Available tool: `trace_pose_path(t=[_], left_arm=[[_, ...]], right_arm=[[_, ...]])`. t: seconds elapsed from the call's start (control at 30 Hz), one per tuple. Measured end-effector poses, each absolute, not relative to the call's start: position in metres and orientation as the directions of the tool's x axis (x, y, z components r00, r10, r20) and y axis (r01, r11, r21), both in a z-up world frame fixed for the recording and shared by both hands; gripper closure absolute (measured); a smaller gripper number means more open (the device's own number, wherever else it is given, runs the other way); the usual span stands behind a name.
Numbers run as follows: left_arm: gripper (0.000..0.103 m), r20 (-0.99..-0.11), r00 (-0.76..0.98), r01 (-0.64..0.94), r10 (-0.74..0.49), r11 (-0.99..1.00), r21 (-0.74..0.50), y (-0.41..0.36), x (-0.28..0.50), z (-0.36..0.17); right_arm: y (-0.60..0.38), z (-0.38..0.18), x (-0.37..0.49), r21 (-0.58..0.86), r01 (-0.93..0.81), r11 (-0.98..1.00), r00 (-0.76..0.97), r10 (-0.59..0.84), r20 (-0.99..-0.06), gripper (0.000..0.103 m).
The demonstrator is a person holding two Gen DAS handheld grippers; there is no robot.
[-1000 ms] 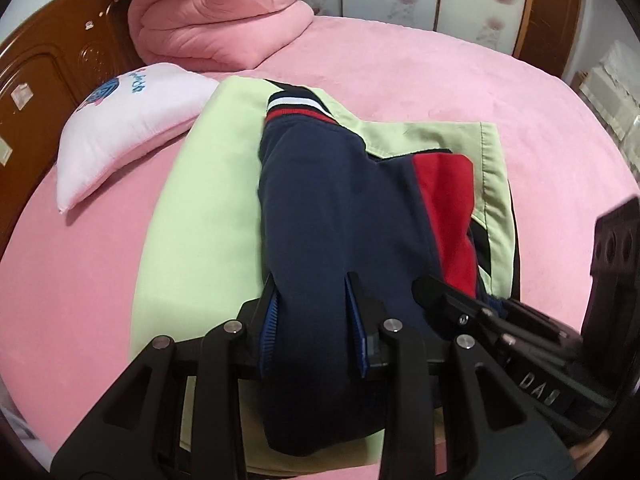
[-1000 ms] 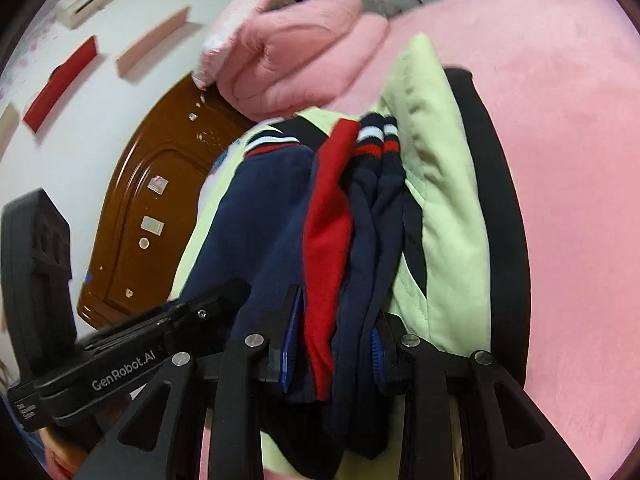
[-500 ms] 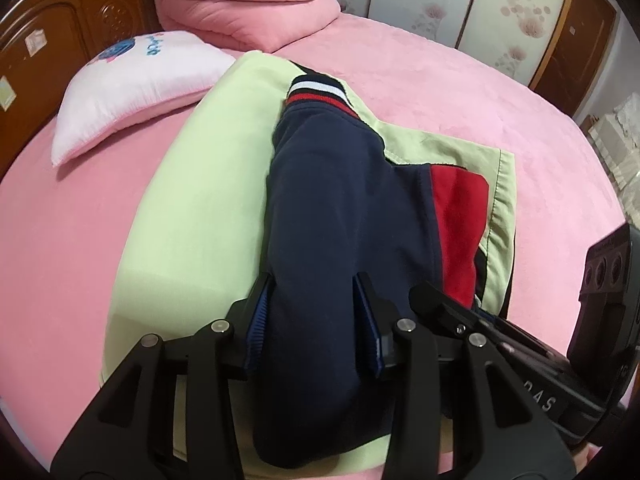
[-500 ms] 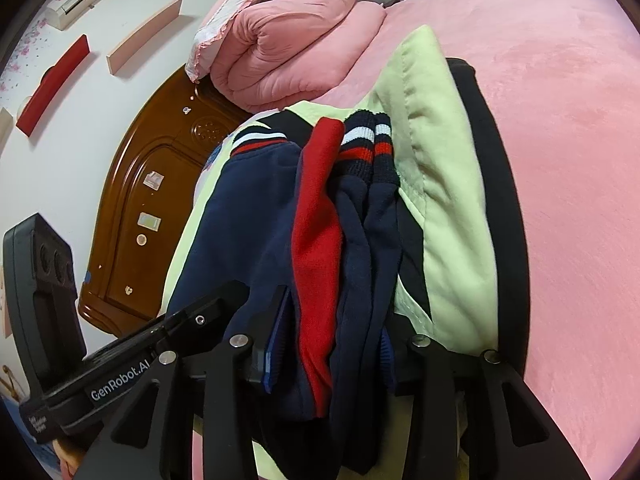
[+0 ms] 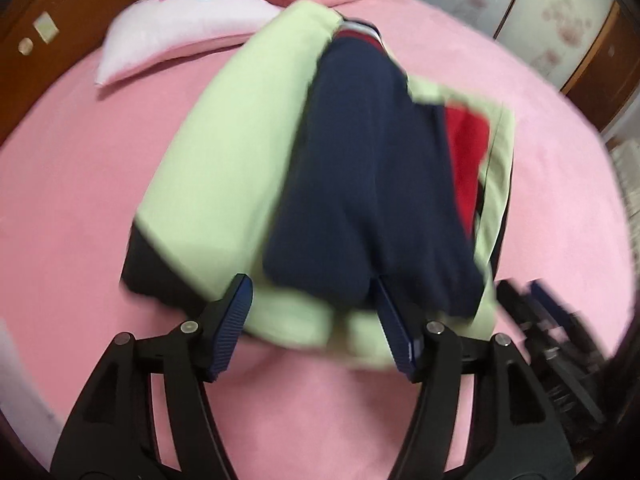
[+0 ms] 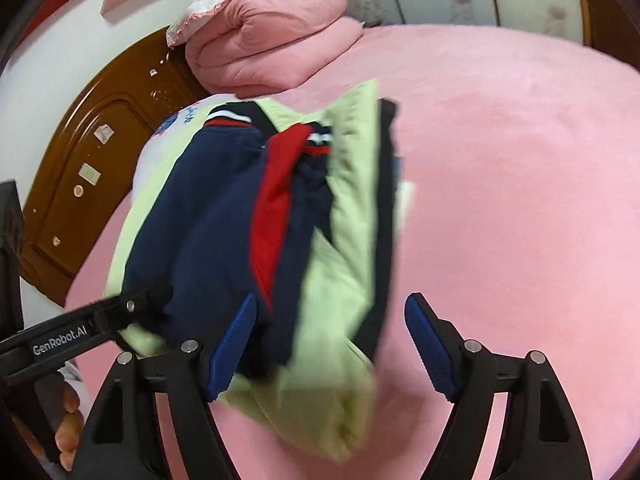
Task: Fold large clothes
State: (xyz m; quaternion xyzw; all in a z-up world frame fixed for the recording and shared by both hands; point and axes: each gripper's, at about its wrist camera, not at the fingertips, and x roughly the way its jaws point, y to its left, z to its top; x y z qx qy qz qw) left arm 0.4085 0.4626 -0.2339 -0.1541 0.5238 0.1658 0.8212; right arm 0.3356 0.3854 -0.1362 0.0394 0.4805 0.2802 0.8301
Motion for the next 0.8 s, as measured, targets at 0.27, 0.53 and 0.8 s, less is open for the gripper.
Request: trace_pose_path(t=[0.27,0.53,0.8], left_arm=[[0.026,-0.996,0.02,-0.5,0.081,0.864,0.06,0.356,0.315,-0.303],[0.026,-0.971,-0.211,-0.317,0.111,0.932,0.175,0.196,0.211,-0.341],[0.026,-0.99,-0.05,-0.308,0.131,0.941,0.14,0.062,0.125,-0.275]], right_arm=[[0.253,-0.162,0.263,0.144,-0.358,0.923,0.346,0.274,-0.897,0.017],[0.034,-0.221,0.13,0.138,-0.195,0.971,0.051,0.151,-0.987,0.017],[-0.131,-0.185,0.025,0.13,-0.112,0.985,-0.032,0.127,-0.991,0.006]])
